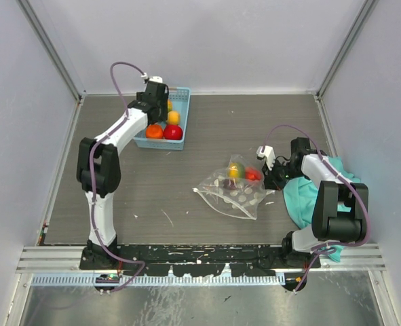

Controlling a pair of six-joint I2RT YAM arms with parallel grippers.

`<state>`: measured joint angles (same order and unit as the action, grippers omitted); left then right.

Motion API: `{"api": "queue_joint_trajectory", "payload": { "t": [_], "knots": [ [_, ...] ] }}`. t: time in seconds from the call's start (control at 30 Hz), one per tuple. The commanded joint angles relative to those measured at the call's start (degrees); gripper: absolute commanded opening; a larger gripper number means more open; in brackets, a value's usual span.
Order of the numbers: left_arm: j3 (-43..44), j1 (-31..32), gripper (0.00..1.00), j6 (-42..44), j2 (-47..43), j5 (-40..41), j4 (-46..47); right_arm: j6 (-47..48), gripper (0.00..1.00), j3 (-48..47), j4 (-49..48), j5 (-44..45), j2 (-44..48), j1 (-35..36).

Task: Open the zip-top bag and remove the fake food
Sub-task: Place the fake fruit in the bin.

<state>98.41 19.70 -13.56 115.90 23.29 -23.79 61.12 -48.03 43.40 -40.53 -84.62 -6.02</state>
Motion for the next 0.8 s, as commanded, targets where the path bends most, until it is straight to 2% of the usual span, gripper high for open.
{"api": "queue_joint_trajectory", "payload": {
  "t": [0.0,0.07,0.13,0.3,0.4,0.53,0.67,0.77],
  "knots": [
    [10.43,-0.44,0.44,9.92,5.55,7.77,-5.37,-0.65,0.08,-2.44,0.28,-1.48,0.86,-0.28],
    [14.6,-0.45,0.57,11.34,8.51,8.51,-6.42,-0.73,0.08,-2.62,0.28,-1.39,0.65,-0.22],
    [17.2,-0.44,0.65,12.08,10.47,8.6,-7.18,-0.82,0.09,-2.77,0.22,-1.28,0.32,-0.22],
    [20.84,-0.46,1.0,12.68,12.41,10.53,-7.67,-1.07,0.15,-3.34,0.28,-1.17,-0.22,-0.22],
    [21.48,-0.41,0.98,12.41,10.77,9.75,-7.89,-1.11,0.21,-3.59,0.49,-1.55,0.42,-0.22],
    [17.96,-0.46,0.98,9.4,3.83,4.21,-8.44,-0.81,0.32,-4.46,1.82,-2.0,1.52,-0.22],
    [7.06,-0.45,0.98,5.2,-7.11,-6.79,-6.33,-0.25,0.43,-5.64,3.36,-1.64,3.32,-0.23],
    [-5.17,-0.47,0.98,2.86,-17.59,-19.65,-0.61,0.46,0.52,-6.72,5.13,-1.29,4.95,-0.28]
  ]
}}
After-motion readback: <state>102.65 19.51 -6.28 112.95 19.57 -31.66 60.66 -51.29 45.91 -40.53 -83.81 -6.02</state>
